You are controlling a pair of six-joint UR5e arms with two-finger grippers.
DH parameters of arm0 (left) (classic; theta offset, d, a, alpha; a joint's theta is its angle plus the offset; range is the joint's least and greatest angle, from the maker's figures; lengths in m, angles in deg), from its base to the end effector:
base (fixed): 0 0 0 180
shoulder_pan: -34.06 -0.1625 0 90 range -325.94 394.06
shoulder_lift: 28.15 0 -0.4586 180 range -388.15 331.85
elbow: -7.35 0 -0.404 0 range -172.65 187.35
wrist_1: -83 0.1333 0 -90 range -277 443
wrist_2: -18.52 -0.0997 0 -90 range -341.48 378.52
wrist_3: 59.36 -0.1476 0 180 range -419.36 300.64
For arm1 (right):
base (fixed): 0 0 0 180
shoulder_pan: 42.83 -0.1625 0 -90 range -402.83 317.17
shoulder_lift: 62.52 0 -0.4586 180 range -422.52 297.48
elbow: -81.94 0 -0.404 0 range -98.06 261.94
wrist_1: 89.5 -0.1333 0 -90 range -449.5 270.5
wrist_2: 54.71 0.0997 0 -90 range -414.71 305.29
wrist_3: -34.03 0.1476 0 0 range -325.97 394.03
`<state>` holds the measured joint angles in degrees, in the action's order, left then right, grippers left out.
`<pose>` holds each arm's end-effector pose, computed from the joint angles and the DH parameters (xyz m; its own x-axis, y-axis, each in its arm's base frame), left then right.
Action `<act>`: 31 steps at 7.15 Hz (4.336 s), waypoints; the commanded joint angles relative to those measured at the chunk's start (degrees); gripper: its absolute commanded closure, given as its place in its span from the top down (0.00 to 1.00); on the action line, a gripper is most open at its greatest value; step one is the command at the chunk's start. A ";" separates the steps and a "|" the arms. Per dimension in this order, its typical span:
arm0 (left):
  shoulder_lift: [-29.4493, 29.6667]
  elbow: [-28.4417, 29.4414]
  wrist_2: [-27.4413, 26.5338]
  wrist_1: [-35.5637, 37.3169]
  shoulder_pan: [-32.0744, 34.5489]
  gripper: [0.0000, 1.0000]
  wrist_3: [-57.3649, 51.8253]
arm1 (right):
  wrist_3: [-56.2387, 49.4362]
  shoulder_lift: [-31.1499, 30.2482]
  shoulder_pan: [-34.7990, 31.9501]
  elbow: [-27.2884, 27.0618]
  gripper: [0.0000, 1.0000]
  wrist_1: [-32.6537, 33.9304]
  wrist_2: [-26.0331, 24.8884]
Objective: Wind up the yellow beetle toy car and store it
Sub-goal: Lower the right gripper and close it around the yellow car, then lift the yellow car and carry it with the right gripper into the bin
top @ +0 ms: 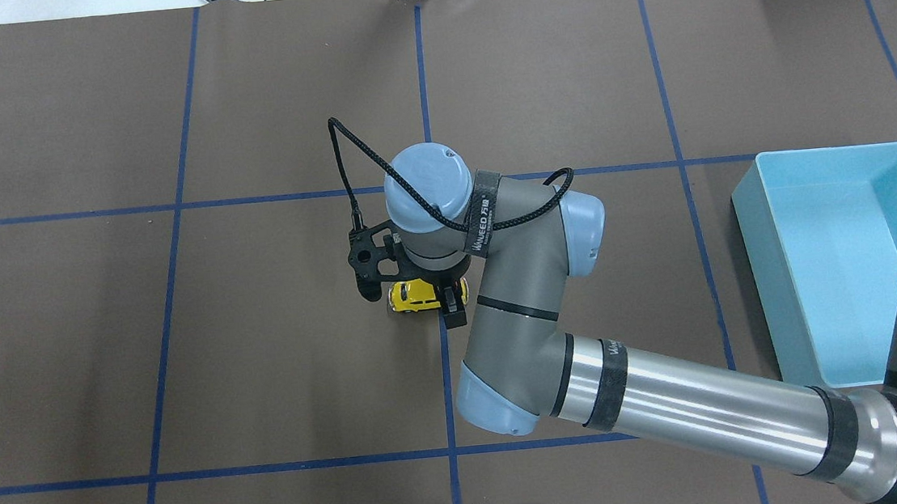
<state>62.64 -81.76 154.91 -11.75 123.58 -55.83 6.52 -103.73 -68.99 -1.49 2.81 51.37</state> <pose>-0.0221 -0.5182 0.7152 0.6884 0.0030 -0.7253 0.0341 0.9988 0.0365 -0.6878 -0.4408 0.2380 -0.0837 -0.9906 -0.1079 0.7326 -0.1346 0.6672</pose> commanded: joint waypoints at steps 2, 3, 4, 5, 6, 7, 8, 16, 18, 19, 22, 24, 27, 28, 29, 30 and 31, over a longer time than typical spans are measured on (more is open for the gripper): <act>0.00 0.07 -0.16 0.01 0.04 1.00 0.07 | -0.43 -0.71 1.28 0.99 0.94 0.59 -0.35; 0.00 0.07 -0.16 0.01 0.04 1.00 -0.02 | -0.43 -0.89 1.80 1.17 0.94 0.59 -0.96; 0.00 0.07 -0.16 0.01 0.04 1.00 0.07 | -0.35 -0.80 1.90 1.43 0.94 0.59 -0.96; 0.00 -0.01 -0.16 -0.08 0.13 1.00 -0.02 | -0.35 -0.80 1.90 1.52 0.94 0.59 -1.05; 0.00 0.07 -0.16 -0.08 0.13 1.00 -0.02 | -0.35 -0.63 1.90 1.61 0.93 0.59 -1.14; 0.00 -0.01 -0.16 -0.08 0.13 1.00 -0.02 | -0.43 -0.19 1.81 2.13 0.90 0.59 -1.14; -0.09 -0.01 -0.25 -0.08 0.13 1.00 -0.02 | -0.43 -0.18 1.81 2.40 0.85 0.59 -1.84; 0.00 -0.10 -0.25 -0.17 0.13 1.00 -0.02 | -1.49 0.61 1.11 2.84 0.25 0.59 -4.48; -0.09 -0.10 -0.25 -0.17 0.13 1.00 -0.02 | -1.92 1.04 -2.65 1.79 0.03 0.77 -3.61; -0.09 -0.10 -0.25 -0.17 0.13 1.00 -0.02 | -1.93 0.61 -4.76 -0.30 0.03 2.51 -3.43; -0.35 -0.10 -0.25 -0.17 0.13 1.00 -0.02 | -10.94 -9.45 -13.45 -14.77 0.02 9.98 -0.61; -0.44 -0.19 -0.34 -0.26 0.13 1.00 -0.02 | -13.61 -14.57 -22.05 -20.61 0.03 11.84 5.66; -0.44 -0.36 -0.34 -0.26 0.30 1.00 -0.02 | -18.10 -27.38 -29.54 -28.51 0.05 12.28 7.56; -0.44 -0.28 -0.34 -0.26 0.30 1.00 -0.02 | -18.19 -32.22 -31.92 -30.54 0.05 12.11 8.43; -0.44 -0.36 -0.34 -0.26 0.30 1.00 -0.02 | -18.19 -38.96 -32.46 -33.08 0.05 11.06 10.01; -0.44 -0.37 -0.34 -0.26 0.30 1.00 0.07 | -20.19 -45.56 -32.90 -34.07 0.05 5.48 10.54; -0.44 -0.28 -0.34 -0.26 0.30 1.00 -0.02 | -22.47 -51.19 -32.82 -34.34 0.05 0.47 10.98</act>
<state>62.20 -82.10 154.57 -12.01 123.89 -55.81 -13.43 -147.02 -101.52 -34.83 9.35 61.58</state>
